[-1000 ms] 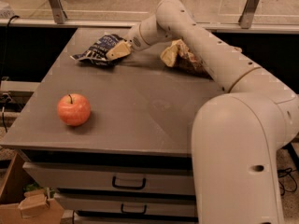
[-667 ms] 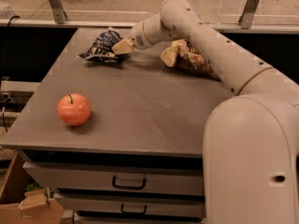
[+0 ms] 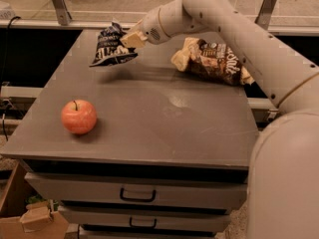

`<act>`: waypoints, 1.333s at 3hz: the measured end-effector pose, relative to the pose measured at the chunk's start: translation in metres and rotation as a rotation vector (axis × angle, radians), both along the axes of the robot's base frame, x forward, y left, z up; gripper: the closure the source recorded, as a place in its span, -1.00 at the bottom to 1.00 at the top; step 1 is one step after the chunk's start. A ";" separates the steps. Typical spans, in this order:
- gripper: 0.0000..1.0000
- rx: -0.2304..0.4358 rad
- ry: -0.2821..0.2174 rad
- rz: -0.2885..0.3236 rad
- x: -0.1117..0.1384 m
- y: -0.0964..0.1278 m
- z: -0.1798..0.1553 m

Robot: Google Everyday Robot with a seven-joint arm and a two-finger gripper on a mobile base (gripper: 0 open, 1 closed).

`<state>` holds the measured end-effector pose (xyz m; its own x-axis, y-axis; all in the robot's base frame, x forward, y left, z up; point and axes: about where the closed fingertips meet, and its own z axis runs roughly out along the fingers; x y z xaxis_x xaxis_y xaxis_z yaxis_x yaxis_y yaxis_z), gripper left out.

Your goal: Move blue chip bag near apple

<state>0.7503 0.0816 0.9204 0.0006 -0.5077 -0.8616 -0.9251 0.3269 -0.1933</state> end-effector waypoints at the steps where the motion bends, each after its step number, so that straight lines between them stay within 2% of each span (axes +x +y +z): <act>1: 1.00 -0.034 0.031 0.117 -0.039 0.011 -0.004; 2: 1.00 -0.058 0.077 0.195 -0.071 0.017 -0.012; 3: 0.65 -0.073 0.126 0.243 -0.092 0.023 -0.021; 4: 0.17 -0.070 0.159 0.280 -0.105 0.033 -0.027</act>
Offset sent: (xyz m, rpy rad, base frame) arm -0.1105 0.0186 -0.0191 -0.0890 0.1306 0.2864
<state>0.6452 0.1149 0.8937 0.0169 -0.5648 -0.8251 -0.9975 0.0467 -0.0524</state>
